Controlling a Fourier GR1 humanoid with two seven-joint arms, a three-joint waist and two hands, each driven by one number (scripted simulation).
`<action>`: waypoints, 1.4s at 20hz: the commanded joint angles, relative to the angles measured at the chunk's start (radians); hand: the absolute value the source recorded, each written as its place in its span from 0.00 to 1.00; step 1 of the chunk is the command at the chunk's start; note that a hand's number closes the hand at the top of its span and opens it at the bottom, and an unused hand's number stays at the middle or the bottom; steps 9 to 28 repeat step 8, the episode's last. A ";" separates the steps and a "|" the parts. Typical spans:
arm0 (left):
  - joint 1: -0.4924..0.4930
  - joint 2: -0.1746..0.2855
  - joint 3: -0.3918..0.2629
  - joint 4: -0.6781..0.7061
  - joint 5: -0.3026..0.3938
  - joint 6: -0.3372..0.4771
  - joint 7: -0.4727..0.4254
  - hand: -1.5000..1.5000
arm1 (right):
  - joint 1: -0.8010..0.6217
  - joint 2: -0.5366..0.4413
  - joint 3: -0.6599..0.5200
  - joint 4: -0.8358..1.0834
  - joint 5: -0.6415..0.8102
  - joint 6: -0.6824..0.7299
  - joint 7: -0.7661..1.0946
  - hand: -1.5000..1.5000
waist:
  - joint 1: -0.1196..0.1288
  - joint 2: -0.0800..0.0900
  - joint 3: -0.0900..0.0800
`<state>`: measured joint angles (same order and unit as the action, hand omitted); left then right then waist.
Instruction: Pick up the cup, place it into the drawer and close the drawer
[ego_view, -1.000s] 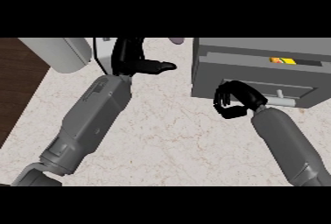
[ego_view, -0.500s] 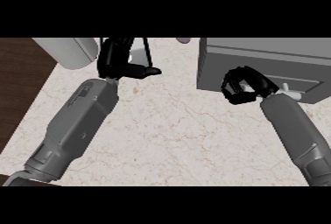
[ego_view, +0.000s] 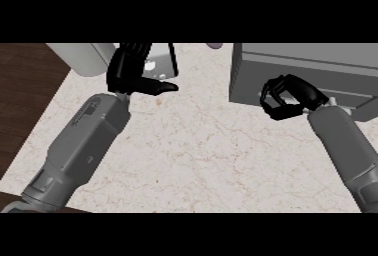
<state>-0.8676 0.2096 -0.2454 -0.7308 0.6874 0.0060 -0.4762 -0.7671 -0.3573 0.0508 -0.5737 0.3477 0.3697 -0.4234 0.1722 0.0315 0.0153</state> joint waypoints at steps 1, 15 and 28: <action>0.010 -0.006 -0.004 -0.013 0.006 -0.017 0.007 0.00 | -0.181 -0.112 -0.086 0.030 0.001 -0.102 0.076 1.00 | 0.041 0.019 -0.012; 0.041 0.008 -0.007 -0.030 0.006 -0.043 -0.003 0.00 | -0.158 -0.138 -0.107 -0.004 -0.039 -0.052 0.078 1.00 | 0.050 0.016 -0.013; 0.041 0.008 -0.007 -0.030 0.006 -0.043 -0.003 0.00 | -0.158 -0.138 -0.107 -0.004 -0.039 -0.052 0.078 1.00 | 0.050 0.016 -0.013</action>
